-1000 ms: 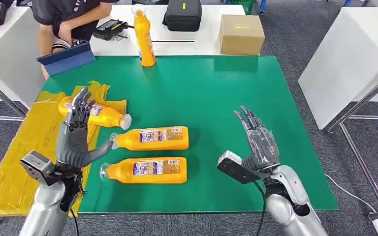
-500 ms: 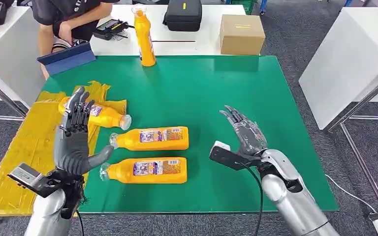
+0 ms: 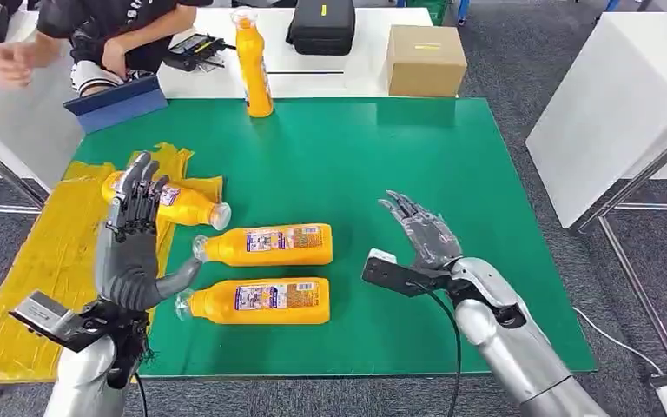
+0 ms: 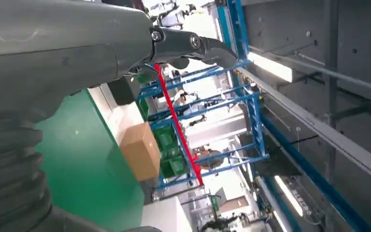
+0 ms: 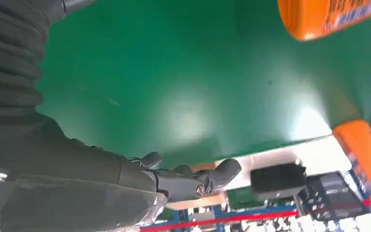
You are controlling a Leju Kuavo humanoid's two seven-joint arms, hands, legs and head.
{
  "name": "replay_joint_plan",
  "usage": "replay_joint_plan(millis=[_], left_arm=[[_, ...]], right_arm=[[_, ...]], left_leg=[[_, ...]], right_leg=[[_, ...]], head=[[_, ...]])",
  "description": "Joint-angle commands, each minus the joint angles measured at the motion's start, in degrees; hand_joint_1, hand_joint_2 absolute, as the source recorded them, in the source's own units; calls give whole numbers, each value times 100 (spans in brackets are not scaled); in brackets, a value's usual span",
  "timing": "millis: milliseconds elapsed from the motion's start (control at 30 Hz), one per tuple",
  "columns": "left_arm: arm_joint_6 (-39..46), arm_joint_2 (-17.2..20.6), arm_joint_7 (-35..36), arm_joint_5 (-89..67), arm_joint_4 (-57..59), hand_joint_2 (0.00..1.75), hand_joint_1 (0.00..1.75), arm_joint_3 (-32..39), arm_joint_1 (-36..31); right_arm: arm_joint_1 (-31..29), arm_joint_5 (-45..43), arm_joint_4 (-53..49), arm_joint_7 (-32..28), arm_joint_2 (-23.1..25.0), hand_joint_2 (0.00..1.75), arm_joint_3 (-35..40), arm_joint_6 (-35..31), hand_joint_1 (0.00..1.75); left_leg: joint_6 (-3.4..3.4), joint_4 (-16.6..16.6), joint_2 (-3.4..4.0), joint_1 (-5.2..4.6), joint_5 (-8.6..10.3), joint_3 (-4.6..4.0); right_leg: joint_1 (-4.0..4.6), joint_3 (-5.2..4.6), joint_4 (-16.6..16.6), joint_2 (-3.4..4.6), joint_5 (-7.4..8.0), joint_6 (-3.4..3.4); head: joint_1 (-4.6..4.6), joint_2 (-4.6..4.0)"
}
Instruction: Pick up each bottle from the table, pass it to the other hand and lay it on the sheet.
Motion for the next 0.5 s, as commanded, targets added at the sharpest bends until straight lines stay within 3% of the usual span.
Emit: replay_joint_plan(millis=[33, 267, 500], left_arm=[[-108, -43, 68, 79, 439, 175, 0, 68, -247], [-143, -138, 112, 40, 666, 175, 0, 154, -245], [-6, -246, 239, 46, 405, 175, 0, 254, -50]], right_arm=[[-1241, -162, 1682, -22, 531, 175, 1073, 39, 0], [-1599, -195, 2318, 14, 1297, 175, 1653, -74, 0], [-1804, -440, 2748, 356, 2075, 175, 1543, -454, 0]], left_leg=[[-13, 0, 26, 0, -4, 13], [-15, -5, 23, 2, 0, 20], [-20, -1, 35, 10, -7, 23]], right_leg=[[-1, 4, 2, 23, 3, -5], [-1, 8, 1, 20, 1, -7], [2, 6, 4, 33, -1, -8]], head=[[-2, 0], [-2, 0], [-2, 0]])
